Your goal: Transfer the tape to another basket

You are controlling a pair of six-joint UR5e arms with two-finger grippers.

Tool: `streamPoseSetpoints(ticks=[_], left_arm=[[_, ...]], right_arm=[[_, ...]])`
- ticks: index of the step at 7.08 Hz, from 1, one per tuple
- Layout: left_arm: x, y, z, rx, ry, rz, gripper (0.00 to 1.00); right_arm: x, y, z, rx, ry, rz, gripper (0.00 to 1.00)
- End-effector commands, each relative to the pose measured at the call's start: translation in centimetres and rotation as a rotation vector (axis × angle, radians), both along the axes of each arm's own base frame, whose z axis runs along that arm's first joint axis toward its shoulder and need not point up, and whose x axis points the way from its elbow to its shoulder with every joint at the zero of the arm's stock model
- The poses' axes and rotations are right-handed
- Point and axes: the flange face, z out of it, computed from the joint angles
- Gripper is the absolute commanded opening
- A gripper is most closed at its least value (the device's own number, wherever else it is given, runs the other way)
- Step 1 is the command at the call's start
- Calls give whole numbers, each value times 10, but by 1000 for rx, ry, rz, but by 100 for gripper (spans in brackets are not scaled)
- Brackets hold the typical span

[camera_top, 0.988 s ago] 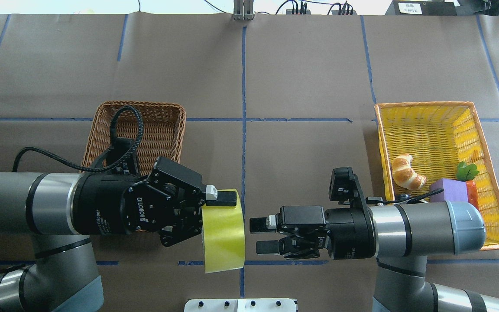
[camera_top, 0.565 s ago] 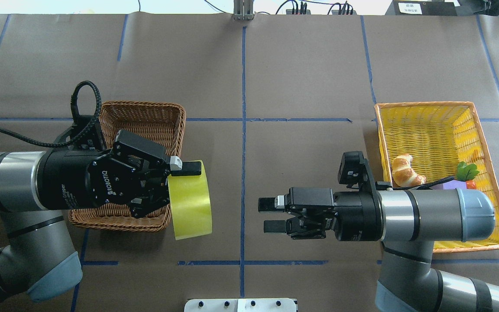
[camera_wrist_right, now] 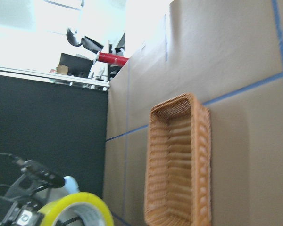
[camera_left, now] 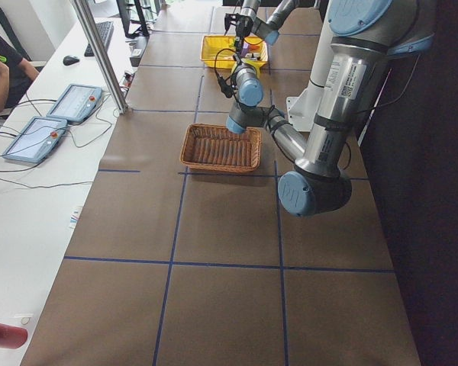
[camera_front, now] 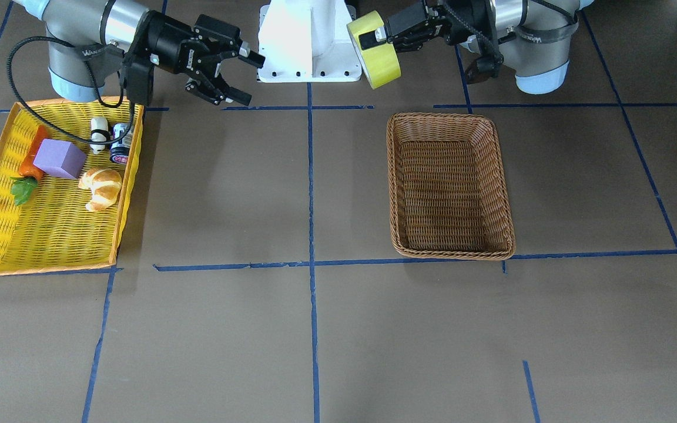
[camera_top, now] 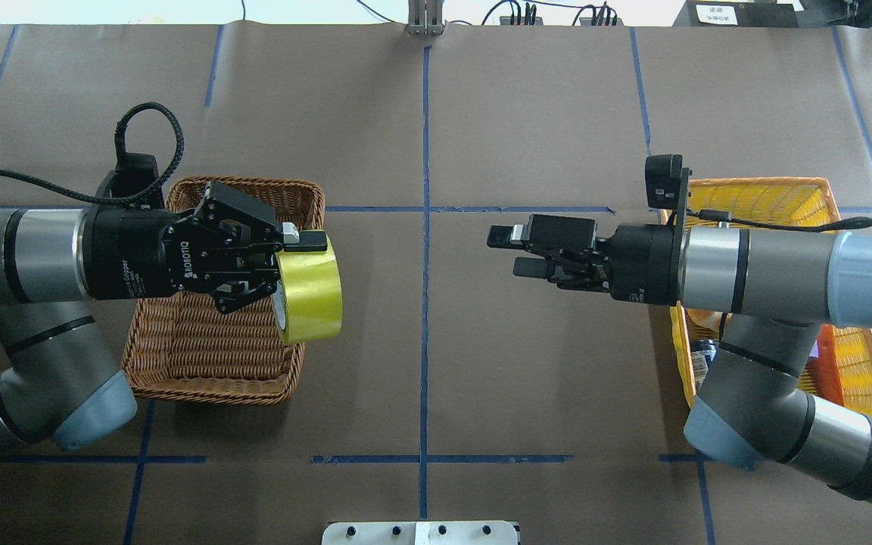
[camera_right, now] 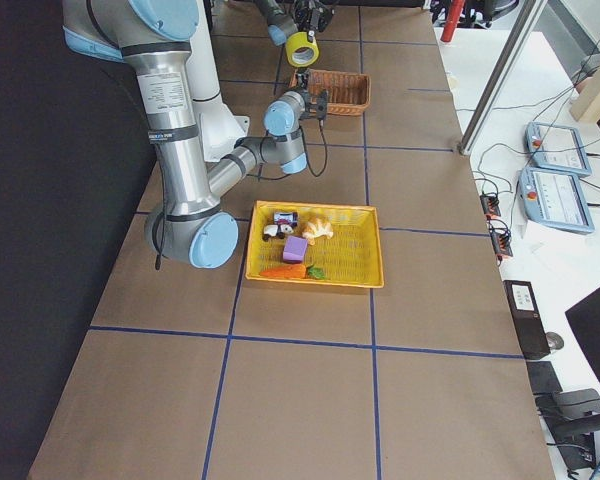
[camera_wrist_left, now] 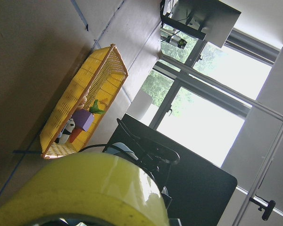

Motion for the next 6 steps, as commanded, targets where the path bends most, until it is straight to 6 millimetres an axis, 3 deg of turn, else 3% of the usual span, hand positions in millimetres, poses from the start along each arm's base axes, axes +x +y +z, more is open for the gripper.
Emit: streamPoseSetpoints(ticks=[1, 4, 5, 6], left_arm=[[0, -27, 11, 52, -207, 0, 0], [0, -62, 27, 82, -518, 15, 0], [6, -66, 34, 111, -603, 20, 0], [14, -68, 44, 124, -670, 36, 0]], right_arm=[[7, -48, 22, 41, 322, 101, 100], [33, -102, 61, 37, 690, 134, 100], [39, -114, 78, 68, 820, 101, 100], [58, -127, 90, 83, 898, 65, 100]])
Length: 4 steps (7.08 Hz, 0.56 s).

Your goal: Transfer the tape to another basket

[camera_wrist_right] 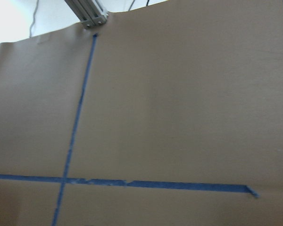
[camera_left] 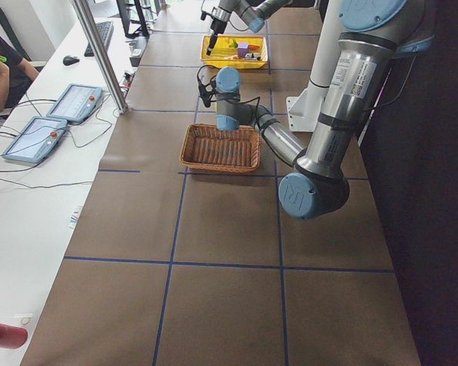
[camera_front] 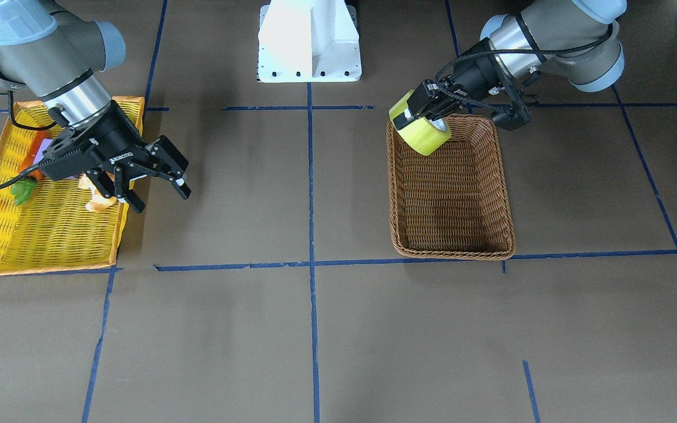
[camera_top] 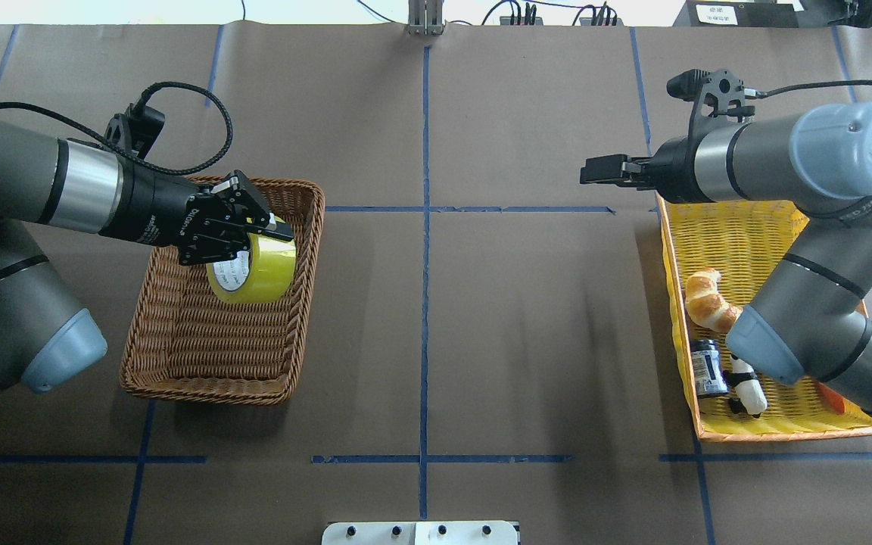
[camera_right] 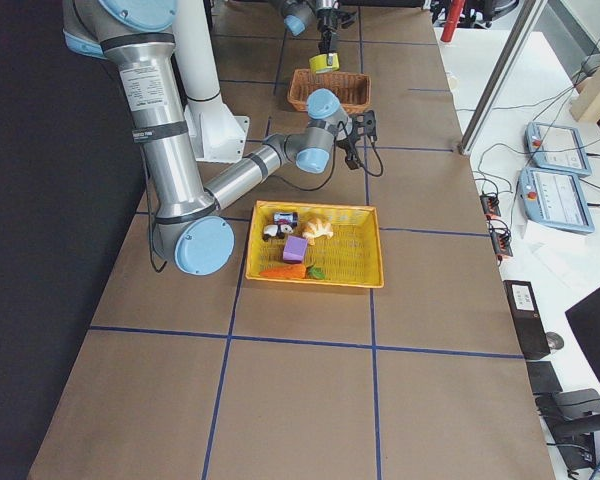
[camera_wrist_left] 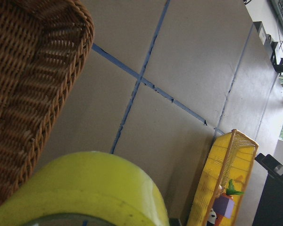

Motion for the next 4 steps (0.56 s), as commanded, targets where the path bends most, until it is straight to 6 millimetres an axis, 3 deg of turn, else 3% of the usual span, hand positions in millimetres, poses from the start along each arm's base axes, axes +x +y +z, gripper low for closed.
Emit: streamPoseSetpoints(ticks=[1, 2, 4], left_arm=[[17, -6, 20, 16, -163, 34, 0], [27, -7, 31, 46, -243, 59, 0], [54, -6, 53, 127, -424, 46, 0]], right_arm=[[57, -34, 27, -44, 158, -100, 100], [99, -49, 36, -52, 192, -162, 100], [163, -63, 59, -65, 231, -232, 100]])
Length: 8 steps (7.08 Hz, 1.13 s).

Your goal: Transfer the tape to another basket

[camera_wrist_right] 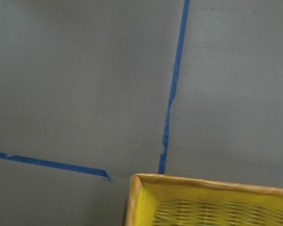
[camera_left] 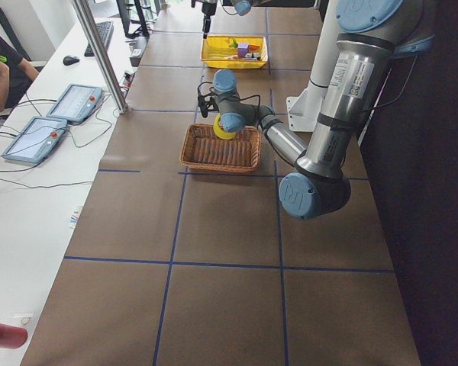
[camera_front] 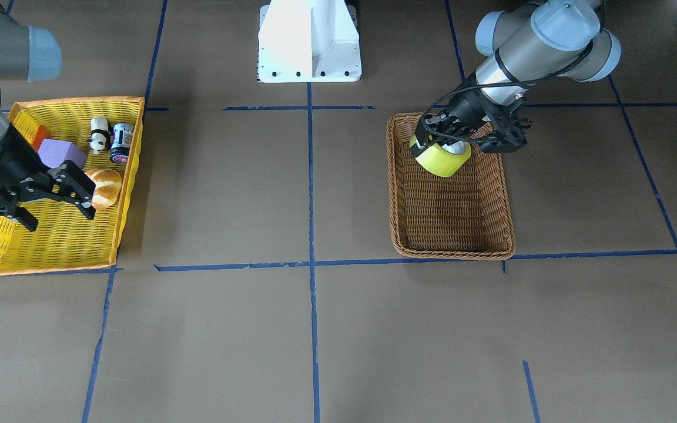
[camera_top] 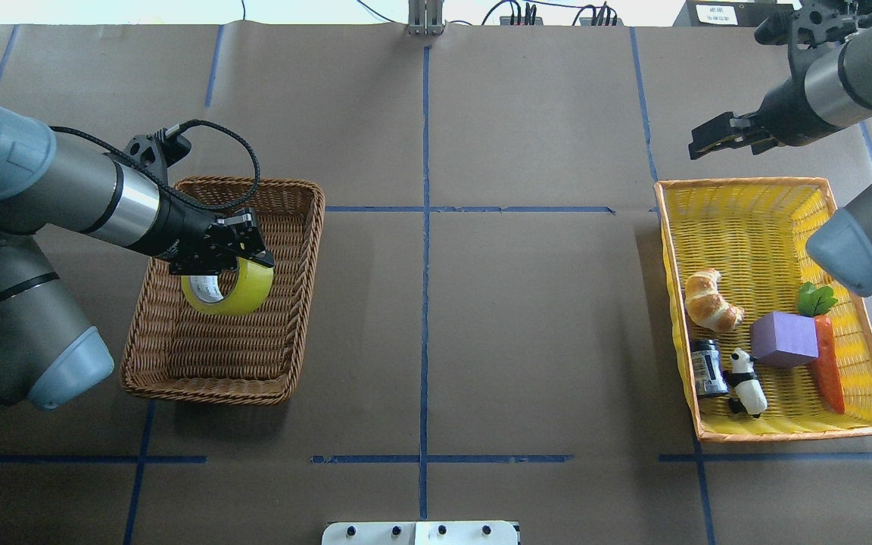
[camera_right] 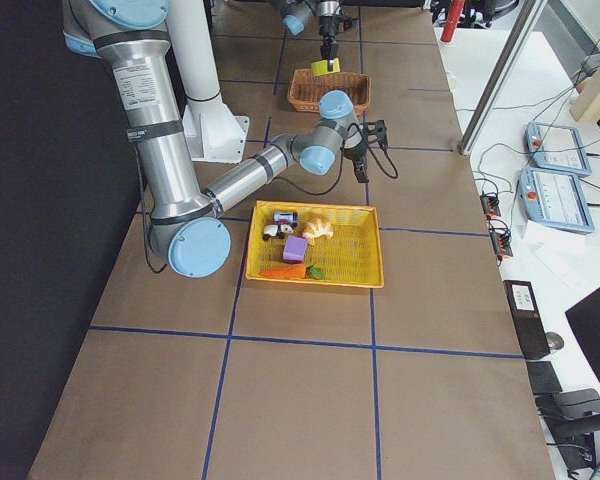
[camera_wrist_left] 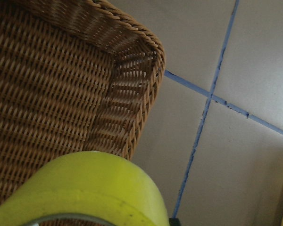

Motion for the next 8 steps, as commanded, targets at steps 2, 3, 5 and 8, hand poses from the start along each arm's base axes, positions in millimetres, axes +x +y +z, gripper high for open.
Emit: streamPoseSetpoints(ticks=[2, 3, 5, 8], left_arm=[[28, 4, 29, 106, -205, 53, 0], [52, 17, 35, 139, -302, 82, 1], [71, 19, 32, 151, -354, 97, 9], [54, 2, 31, 146, -355, 70, 100]], right_arm=[[92, -14, 42, 15, 106, -113, 100], [124, -18, 51, 23, 135, -164, 100], [162, -11, 69, 12, 123, -181, 100], [191, 4, 96, 11, 100, -197, 100]])
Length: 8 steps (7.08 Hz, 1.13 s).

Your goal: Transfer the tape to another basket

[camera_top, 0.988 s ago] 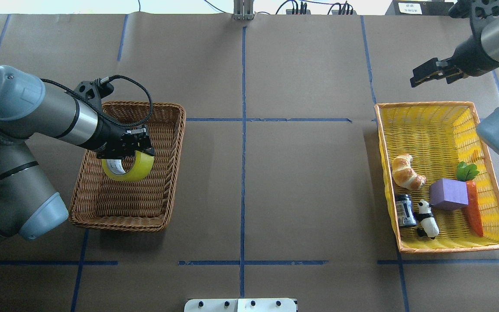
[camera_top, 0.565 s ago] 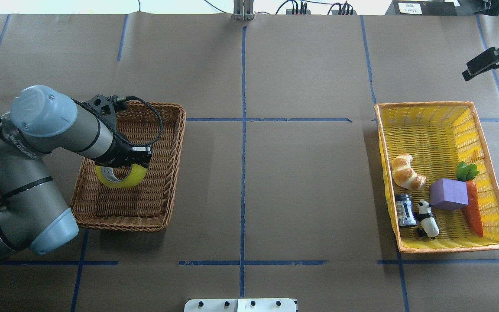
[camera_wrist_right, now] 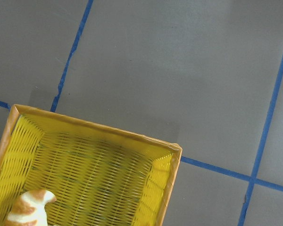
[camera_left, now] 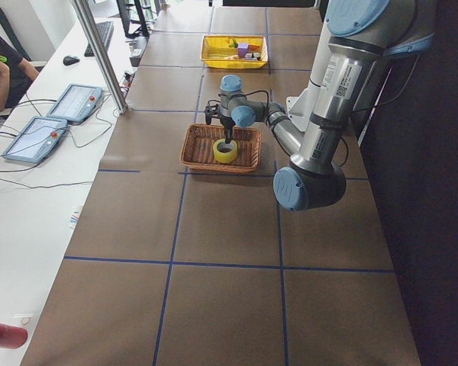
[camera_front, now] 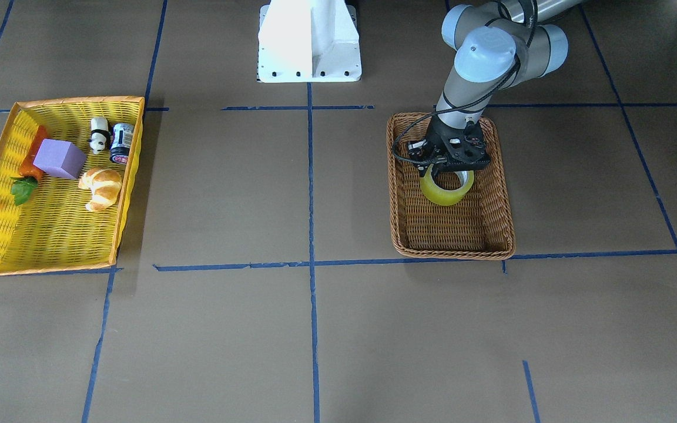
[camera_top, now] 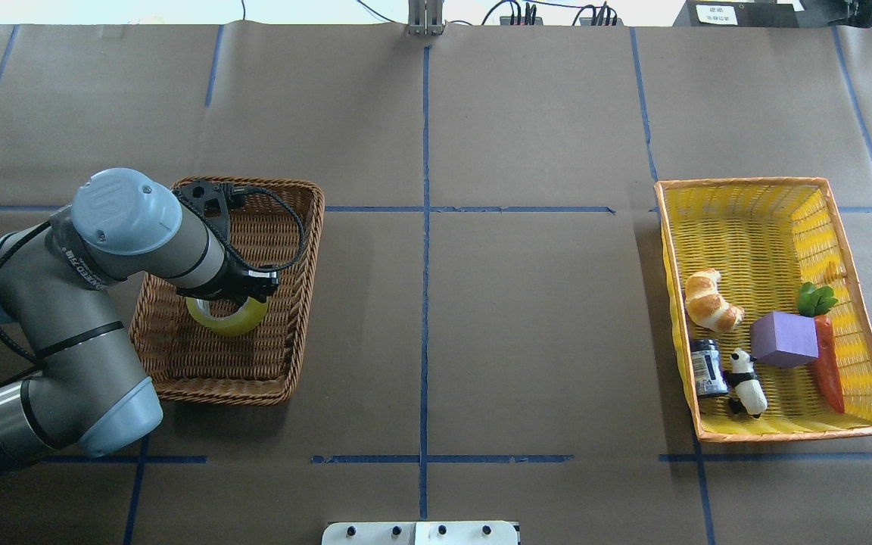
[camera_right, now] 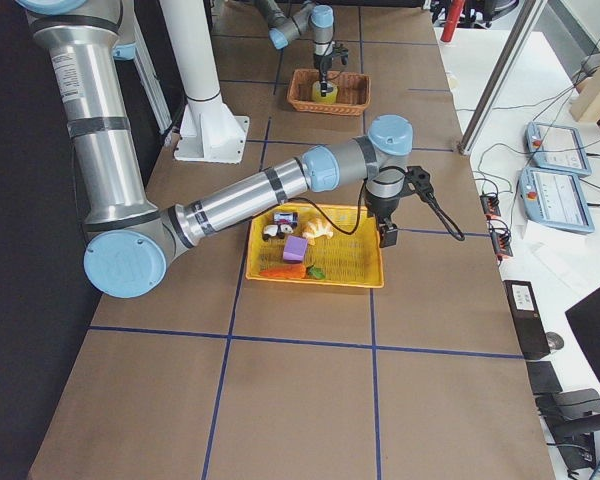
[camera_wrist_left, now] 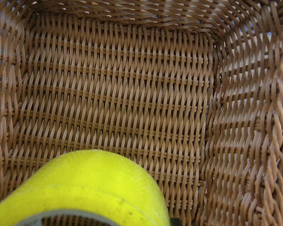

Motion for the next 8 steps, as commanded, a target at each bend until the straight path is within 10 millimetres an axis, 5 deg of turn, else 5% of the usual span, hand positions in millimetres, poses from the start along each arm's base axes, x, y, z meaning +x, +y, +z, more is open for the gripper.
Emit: streamPoseSetpoints(ticks=[1, 4, 7, 8], left_arm=[[-28, -23, 1, 27, -24, 24, 100], [-143, -86, -5, 63, 32, 101, 100], [-289, -101, 100, 118, 9, 159, 100], [-333, -98, 127, 118, 34, 160, 100]], right_arm=[[19, 8, 16, 11, 3, -14, 100], [39, 21, 39, 9, 14, -22, 100], [97, 33, 101, -19, 35, -102, 100], [121, 64, 144, -97, 25, -51, 100]])
